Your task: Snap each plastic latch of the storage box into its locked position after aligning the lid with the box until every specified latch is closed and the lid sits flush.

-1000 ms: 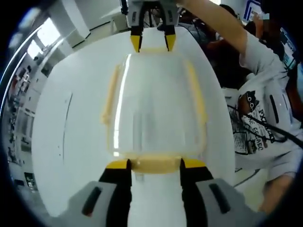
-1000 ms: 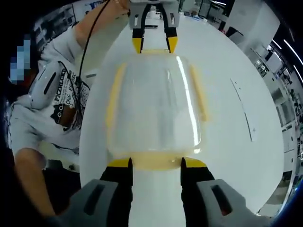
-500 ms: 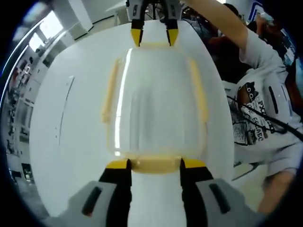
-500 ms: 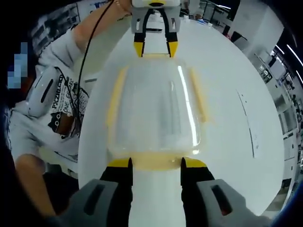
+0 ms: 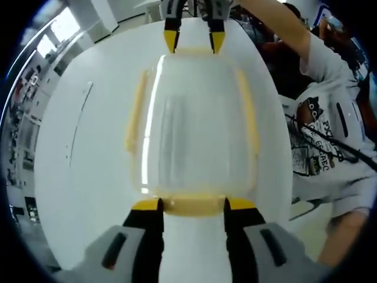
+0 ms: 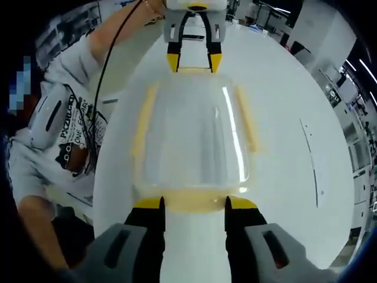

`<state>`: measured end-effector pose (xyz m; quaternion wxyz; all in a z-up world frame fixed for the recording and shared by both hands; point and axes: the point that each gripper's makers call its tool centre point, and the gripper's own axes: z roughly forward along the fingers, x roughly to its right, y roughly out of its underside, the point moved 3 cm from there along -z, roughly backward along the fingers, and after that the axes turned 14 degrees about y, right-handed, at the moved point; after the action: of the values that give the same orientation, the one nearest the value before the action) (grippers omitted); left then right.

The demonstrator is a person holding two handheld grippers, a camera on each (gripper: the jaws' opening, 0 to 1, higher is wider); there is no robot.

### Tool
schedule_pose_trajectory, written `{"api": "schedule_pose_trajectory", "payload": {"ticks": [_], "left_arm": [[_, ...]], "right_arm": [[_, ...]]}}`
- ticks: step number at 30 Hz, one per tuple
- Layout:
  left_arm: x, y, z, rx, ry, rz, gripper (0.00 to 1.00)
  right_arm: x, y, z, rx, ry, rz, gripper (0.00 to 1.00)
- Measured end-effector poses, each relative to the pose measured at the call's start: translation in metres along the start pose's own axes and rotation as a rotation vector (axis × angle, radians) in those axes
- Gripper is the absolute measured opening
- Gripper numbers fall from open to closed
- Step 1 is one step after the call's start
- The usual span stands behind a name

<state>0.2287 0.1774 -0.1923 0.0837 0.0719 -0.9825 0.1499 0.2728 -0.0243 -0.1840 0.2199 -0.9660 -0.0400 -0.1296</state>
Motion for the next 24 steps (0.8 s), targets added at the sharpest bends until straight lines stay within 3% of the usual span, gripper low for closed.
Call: {"api": "schedule_pose_trajectory", "payload": {"ticks": [9, 15, 19, 24], "left_arm": [[-0.012, 0.008, 0.000, -0.008, 0.020, -0.011, 0.39], [-0.006, 0.006, 0.008, -0.004, 0.002, -0.002, 0.39], [-0.020, 0.011, 0.001, 0.008, 0.010, 0.000, 0.39], [-0.017, 0.007, 0.004, 0.006, 0.005, 0.010, 0.39]], "right_arm": [[-0.006, -0.001, 0.005, -0.014, -0.008, 0.004, 0.38], [-0.007, 0.002, 0.005, -0.018, -0.011, 0.014, 0.38], [-0.007, 0.003, 0.005, -0.018, -0.007, 0.017, 0.38], [-0.007, 0.006, 0.007, -0.024, -0.017, 0.029, 0.39]]}}
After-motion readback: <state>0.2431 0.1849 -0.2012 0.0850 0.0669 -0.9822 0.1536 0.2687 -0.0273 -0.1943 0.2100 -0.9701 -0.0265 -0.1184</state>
